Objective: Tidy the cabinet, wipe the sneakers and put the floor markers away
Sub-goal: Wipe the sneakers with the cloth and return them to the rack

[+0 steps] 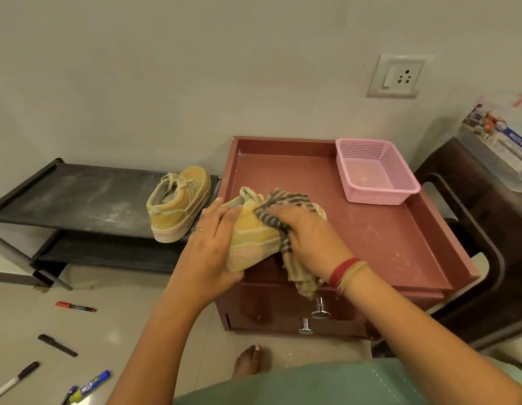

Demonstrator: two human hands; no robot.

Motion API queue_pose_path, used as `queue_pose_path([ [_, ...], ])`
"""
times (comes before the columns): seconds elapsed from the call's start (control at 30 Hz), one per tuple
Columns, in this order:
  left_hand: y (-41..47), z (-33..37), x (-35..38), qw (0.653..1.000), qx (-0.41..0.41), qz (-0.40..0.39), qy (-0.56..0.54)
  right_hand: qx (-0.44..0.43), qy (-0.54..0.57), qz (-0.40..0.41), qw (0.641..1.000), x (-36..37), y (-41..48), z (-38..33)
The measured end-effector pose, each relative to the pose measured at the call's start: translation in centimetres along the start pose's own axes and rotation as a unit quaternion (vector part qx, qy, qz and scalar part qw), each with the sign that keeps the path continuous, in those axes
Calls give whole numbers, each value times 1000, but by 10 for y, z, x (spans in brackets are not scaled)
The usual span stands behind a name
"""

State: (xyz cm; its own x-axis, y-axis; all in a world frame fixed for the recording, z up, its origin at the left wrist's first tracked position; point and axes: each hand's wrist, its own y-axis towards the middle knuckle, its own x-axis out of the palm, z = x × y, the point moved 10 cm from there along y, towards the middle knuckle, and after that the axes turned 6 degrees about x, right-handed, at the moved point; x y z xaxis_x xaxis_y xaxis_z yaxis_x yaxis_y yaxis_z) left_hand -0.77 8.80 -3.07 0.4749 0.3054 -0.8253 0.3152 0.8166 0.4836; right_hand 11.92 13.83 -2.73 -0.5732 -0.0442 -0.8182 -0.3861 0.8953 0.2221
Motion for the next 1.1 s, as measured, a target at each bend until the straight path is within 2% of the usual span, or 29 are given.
queue_pose_path([
  [0.07, -1, 1, 0, 1000, -1, -5, 8, 20, -42, 10, 999, -4, 2, 10],
  [0.2, 0, 2, -2, 1000, -3, -9, 15, -37, -31, -45, 998, 15, -17, -8],
  [0.33, 2, 7, -1, 999, 1, -23, 41, 26, -85, 11, 996, -12, -7, 35],
  [0.4, 2, 7, -3, 998, -4, -27, 49, 56, -34, 33, 997, -26, -3, 50],
  [0.5, 0, 2, -8, 998, -27, -19, 47, 105, 44, 145, 983, -67, -4, 71],
  [0.57, 0, 4, -9, 996, -42, -18, 71, 114, 50, 202, 972, -83, -8, 76],
  [0.6, 1, 5, -8, 994, -53, -19, 89, 114, 42, 195, 973, -78, -8, 76],
  [0.7, 7, 11, -1, 982, -98, -21, 160, 92, 30, 98, 991, -30, -4, 67],
  [0.77, 11, 13, 2, 977, -119, -10, 179, 68, 53, 78, 993, -9, -9, 51],
  [0.83, 14, 13, 0, 976, -123, 11, 178, 15, 69, 60, 996, 0, -16, 30],
  [0.9, 14, 13, -1, 978, -111, 29, 176, -39, 22, 12, 999, 11, -24, 20],
  [0.93, 14, 14, -1, 979, -104, 35, 173, -36, 0, 11, 999, 9, -22, 30],
  [1.03, 11, 13, -1, 983, -93, 44, 153, 60, 28, 60, 996, -11, -15, 65],
  [1.1, 11, 11, -2, 986, -97, 51, 128, 17, 20, 33, 999, -4, -19, 50],
])
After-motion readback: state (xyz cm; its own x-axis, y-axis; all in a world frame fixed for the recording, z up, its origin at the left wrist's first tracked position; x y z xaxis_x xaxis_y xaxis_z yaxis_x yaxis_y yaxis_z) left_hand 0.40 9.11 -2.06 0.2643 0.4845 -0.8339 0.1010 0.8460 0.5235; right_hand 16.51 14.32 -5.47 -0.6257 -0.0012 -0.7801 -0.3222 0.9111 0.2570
